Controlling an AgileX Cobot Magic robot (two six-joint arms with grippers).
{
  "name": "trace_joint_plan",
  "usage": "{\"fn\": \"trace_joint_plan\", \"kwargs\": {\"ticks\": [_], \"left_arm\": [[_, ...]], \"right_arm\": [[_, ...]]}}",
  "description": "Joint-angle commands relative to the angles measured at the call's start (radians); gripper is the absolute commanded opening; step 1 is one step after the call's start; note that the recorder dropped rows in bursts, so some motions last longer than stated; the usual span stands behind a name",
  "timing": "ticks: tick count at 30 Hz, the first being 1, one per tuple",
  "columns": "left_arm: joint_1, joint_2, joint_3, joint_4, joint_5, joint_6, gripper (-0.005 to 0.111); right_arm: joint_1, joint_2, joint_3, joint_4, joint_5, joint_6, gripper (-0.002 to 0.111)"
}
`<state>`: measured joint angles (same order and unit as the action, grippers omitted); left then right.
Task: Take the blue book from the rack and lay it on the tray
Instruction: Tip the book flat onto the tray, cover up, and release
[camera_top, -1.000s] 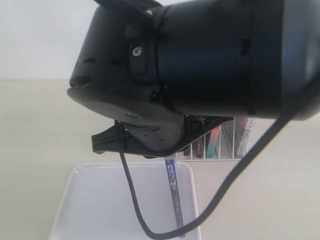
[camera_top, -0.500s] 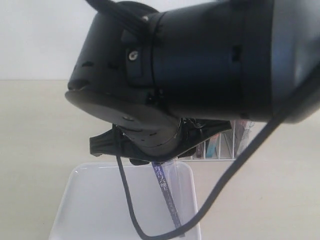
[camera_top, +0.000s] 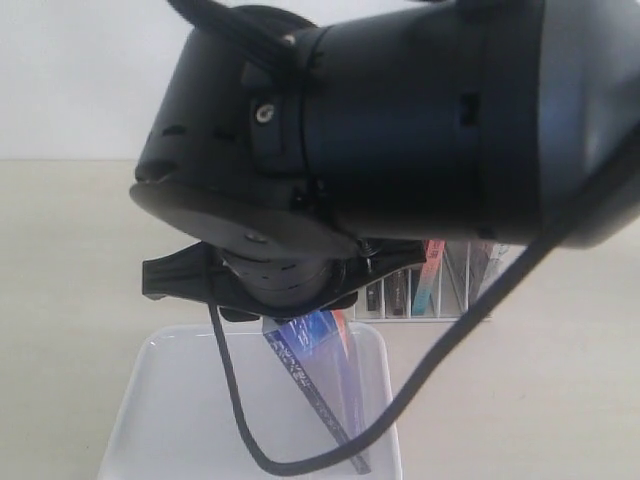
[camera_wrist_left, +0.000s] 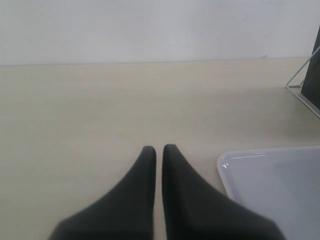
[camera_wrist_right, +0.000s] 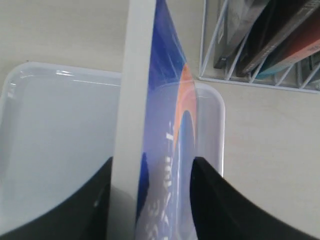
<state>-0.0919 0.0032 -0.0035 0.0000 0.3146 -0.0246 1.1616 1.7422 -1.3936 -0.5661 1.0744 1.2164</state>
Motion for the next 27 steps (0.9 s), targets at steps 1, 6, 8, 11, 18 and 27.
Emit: {"fn": "trace_joint_plan", "kwargs": {"ticks": [1, 6, 8, 11, 18, 27], "left_arm": [[0.002, -0.003, 0.004, 0.0, -0.005, -0.007, 0.004], [0.002, -0.003, 0.004, 0.0, -0.005, -0.007, 0.004], [0.002, -0.003, 0.004, 0.0, -0.005, -0.007, 0.004], [0.002, -0.003, 0.004, 0.0, -0.005, -0.007, 0.004], [0.002, -0.003, 0.004, 0.0, -0.005, -0.007, 0.004], [0.002, -0.003, 0.004, 0.0, -0.005, -0.007, 0.004]], "right_arm": [[-0.001, -0.004, -0.001, -0.008, -0.014, 0.008, 0.042], [-0.001, -0.004, -0.005, -0.012, -0.046, 0.033, 0.042], [-0.001, -0.004, -0.005, -0.012, -0.083, 0.035, 0.042], [-0.001, -0.004, -0.005, -0.012, -0.122, 0.049, 0.042], [-0.001, -0.004, -0.005, -0.017, -0.158, 0.055, 0.042], [-0.001, -0.004, -0.005, -0.019, -0.196, 0.057, 0.042]]}}
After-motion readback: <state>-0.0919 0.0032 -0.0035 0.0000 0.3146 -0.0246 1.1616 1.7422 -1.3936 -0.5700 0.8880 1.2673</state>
